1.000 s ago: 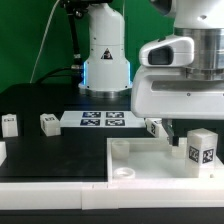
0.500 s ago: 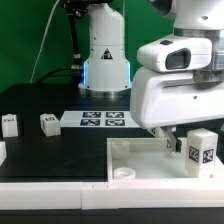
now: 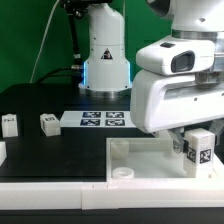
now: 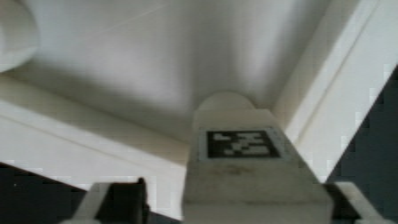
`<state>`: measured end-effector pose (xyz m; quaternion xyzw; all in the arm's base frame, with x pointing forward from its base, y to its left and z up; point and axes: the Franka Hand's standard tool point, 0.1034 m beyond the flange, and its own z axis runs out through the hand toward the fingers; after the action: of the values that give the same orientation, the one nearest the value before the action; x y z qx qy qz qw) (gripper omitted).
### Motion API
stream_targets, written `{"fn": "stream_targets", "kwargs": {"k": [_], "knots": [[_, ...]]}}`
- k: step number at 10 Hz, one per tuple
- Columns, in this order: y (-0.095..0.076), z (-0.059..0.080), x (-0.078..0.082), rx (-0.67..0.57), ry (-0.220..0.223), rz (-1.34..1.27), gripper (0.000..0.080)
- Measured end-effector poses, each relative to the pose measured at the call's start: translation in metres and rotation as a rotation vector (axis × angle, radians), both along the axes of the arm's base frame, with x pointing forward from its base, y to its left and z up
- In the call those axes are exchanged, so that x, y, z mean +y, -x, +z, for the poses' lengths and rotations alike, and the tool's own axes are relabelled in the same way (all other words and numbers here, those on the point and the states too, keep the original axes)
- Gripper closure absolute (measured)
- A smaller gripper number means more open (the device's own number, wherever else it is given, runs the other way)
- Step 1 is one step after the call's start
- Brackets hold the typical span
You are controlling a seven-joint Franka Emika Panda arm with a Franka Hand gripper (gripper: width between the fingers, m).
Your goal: Assemble one leg
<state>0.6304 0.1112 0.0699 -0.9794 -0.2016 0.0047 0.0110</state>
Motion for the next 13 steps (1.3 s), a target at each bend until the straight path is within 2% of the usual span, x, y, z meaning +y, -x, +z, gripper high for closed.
{"fn": "stream_targets", "kwargs": {"k": [1, 2, 4, 7, 10, 13], "knots": [[0.0, 0.0, 0.0, 0.001, 0.001, -0.026, 0.0511], [0.0, 0.0, 0.0, 0.001, 0.0, -0.037, 0.051], [-0.001, 0.0, 0.0, 0.009, -0.023, -0.354, 0.051], [0.001, -0.001, 0.001, 0.026, -0.017, -0.723, 0.051], [0.003, 0.0, -0.003, 0.033, 0.009, -1.027, 0.0505], [0.005, 0.001, -0.017, 0.031, 0.058, -1.196, 0.0494]]}}
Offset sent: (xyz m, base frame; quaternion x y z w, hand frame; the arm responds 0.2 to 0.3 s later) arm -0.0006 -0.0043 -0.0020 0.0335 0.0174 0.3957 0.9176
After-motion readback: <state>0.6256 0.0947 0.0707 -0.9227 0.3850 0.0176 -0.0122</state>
